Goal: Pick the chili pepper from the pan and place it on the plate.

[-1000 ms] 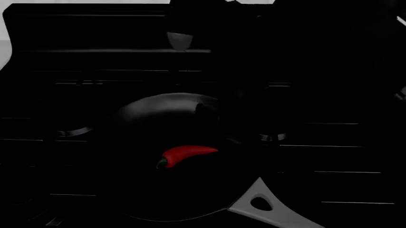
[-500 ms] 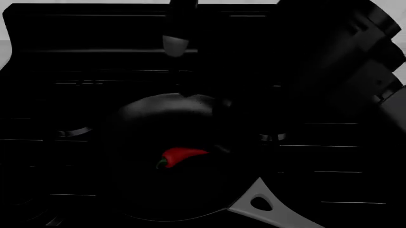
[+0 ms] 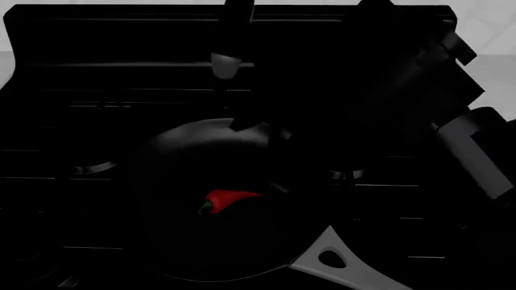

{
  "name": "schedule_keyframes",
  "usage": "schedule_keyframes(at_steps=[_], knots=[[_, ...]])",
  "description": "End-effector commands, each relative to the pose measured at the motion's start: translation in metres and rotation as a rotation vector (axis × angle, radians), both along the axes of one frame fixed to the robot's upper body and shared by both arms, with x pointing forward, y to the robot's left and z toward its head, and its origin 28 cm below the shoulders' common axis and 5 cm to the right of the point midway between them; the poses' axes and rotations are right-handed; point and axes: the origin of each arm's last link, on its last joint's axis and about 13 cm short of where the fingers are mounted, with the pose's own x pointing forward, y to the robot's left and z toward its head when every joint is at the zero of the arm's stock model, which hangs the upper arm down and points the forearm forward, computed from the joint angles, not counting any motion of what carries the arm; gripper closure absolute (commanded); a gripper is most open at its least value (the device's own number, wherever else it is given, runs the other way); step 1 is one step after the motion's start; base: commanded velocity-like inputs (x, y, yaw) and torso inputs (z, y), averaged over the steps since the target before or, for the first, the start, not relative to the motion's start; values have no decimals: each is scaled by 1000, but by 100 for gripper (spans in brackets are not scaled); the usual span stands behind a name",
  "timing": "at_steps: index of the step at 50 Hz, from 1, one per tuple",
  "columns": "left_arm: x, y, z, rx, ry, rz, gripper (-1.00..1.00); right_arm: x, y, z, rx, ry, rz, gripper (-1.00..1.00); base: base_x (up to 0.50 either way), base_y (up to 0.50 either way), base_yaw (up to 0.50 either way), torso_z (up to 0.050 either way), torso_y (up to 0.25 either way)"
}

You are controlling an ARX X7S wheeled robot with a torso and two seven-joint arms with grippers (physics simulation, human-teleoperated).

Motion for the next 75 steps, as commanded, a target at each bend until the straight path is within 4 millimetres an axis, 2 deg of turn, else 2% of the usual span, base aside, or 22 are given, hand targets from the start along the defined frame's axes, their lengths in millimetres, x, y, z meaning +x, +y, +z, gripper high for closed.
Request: schedule_keyframes(at_steps=[1, 19, 39, 75], knots=[[3, 0, 0, -22, -14, -1, -100, 10, 9, -5, -8, 13, 25, -100, 0, 0, 0, 0, 0], [7, 3, -5, -29, -2, 7, -100, 19, 12, -23, 10, 57, 30, -100, 0, 0, 0, 0, 0], [11, 5, -10, -36, 8, 18, -100, 20, 12, -43, -10, 98, 33, -100, 0, 0, 0, 0, 0], [13, 14, -21, -59, 29, 41, -100, 21, 23, -61, -38, 134, 69, -100, 0, 0, 0, 0, 0]])
